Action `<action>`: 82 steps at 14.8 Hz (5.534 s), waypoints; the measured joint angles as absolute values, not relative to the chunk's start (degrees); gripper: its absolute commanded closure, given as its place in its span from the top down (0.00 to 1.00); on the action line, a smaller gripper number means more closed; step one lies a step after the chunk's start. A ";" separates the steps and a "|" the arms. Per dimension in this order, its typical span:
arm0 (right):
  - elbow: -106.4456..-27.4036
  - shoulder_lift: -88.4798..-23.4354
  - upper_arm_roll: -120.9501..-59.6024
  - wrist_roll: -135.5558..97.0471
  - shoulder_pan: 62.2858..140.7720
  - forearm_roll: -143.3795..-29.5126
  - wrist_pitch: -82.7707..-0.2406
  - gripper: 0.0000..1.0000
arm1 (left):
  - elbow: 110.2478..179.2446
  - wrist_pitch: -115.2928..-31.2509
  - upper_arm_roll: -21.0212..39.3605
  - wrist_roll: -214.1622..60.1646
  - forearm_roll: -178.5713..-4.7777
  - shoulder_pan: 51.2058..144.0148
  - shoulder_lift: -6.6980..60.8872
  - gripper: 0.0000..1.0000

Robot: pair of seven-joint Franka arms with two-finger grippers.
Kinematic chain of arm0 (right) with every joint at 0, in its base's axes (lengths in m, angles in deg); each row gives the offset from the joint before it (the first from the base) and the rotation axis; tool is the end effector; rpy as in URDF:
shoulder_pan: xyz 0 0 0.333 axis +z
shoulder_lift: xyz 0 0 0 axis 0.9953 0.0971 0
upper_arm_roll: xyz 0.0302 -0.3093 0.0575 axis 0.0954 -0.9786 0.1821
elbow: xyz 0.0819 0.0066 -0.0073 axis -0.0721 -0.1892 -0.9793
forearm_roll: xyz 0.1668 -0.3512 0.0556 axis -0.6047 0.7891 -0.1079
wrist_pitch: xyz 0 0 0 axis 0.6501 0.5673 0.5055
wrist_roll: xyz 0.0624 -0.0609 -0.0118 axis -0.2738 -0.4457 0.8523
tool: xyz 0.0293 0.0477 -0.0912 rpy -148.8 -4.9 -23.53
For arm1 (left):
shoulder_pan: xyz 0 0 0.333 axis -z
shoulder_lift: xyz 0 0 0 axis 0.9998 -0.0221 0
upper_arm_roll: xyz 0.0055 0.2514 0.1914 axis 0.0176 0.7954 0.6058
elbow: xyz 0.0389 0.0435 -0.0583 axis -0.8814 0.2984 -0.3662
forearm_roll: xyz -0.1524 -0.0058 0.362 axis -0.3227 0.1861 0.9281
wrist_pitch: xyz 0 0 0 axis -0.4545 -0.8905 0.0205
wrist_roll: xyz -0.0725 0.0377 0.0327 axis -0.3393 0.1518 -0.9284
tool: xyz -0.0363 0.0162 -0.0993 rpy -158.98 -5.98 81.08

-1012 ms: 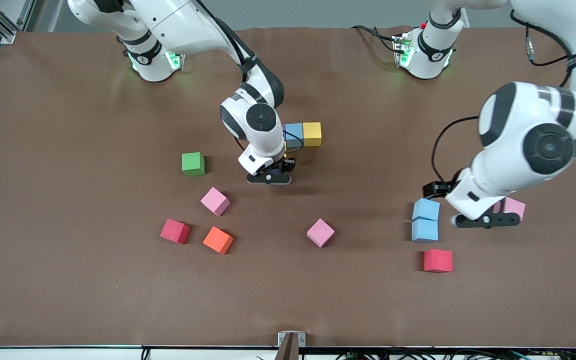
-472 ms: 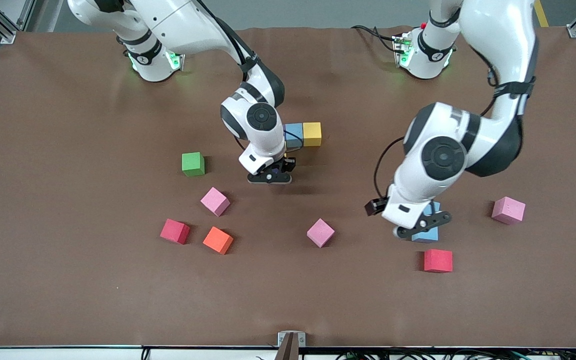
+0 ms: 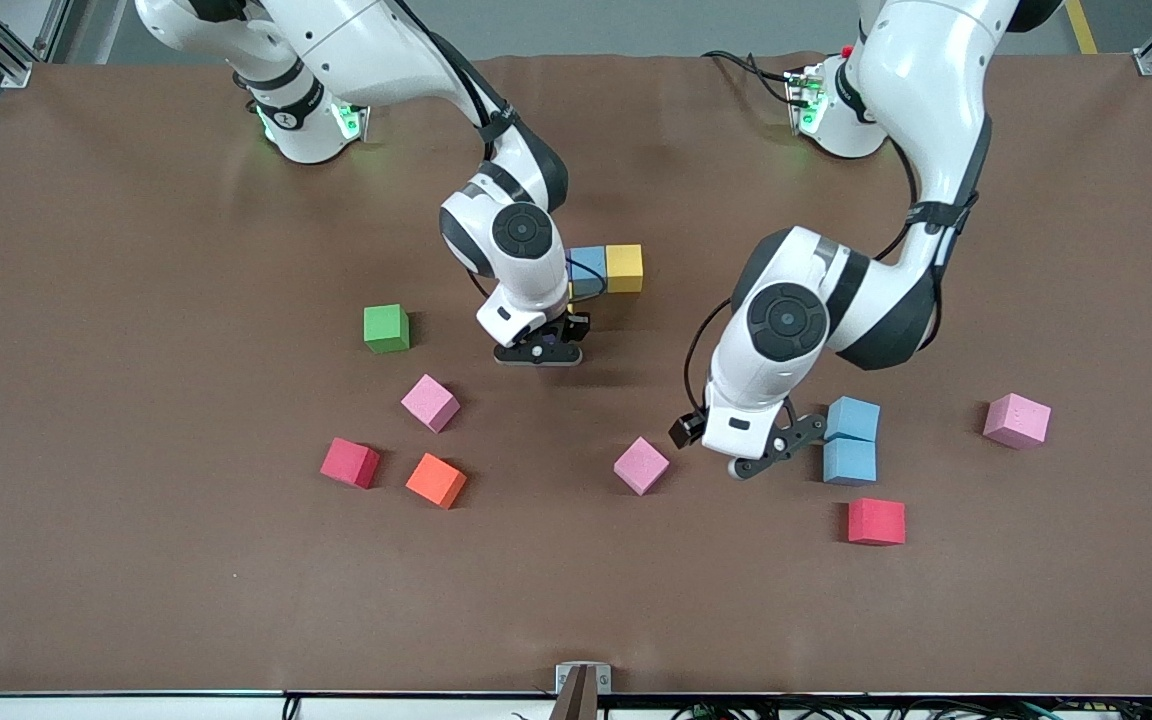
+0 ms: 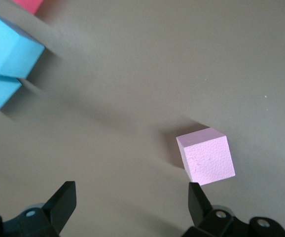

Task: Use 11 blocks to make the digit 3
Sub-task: 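Lower the purple cube with the right gripper while the left gripper grasps pink, then hold the purple cube in place while the left gripper lifts the pink cube, then carry the pink cube to the column while the right gripper moves to pink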

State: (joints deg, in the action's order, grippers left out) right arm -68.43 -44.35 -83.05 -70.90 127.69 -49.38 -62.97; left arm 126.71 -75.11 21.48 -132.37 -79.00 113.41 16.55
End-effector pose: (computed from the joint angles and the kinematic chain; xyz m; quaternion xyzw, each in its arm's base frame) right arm 0.4735 0.4717 0.2236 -0.9998 0.0158 -0.0028 0.0146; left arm 0.6299 -0.3520 0.3307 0.9643 0.2644 0.0062 0.0094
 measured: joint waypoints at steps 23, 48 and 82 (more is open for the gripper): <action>-68.71 -44.51 -83.05 -73.65 127.87 -49.37 -62.91 0.20 | 124.42 -101.05 21.41 -144.55 -90.05 115.66 1.70 1.00; -69.57 -44.63 -83.00 -75.41 128.74 -49.35 -62.92 1.00 | 121.82 -88.95 21.94 -146.75 -90.12 112.39 11.46 0.06; -61.67 -59.63 -84.39 -39.87 100.34 -49.35 -32.73 1.00 | 124.36 -72.57 22.50 -177.79 -86.29 117.86 16.39 0.06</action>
State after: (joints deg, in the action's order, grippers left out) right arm -61.67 -59.63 -84.39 -39.87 100.34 -49.35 -32.73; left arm 124.36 -72.57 22.50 -177.79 -86.29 117.86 16.39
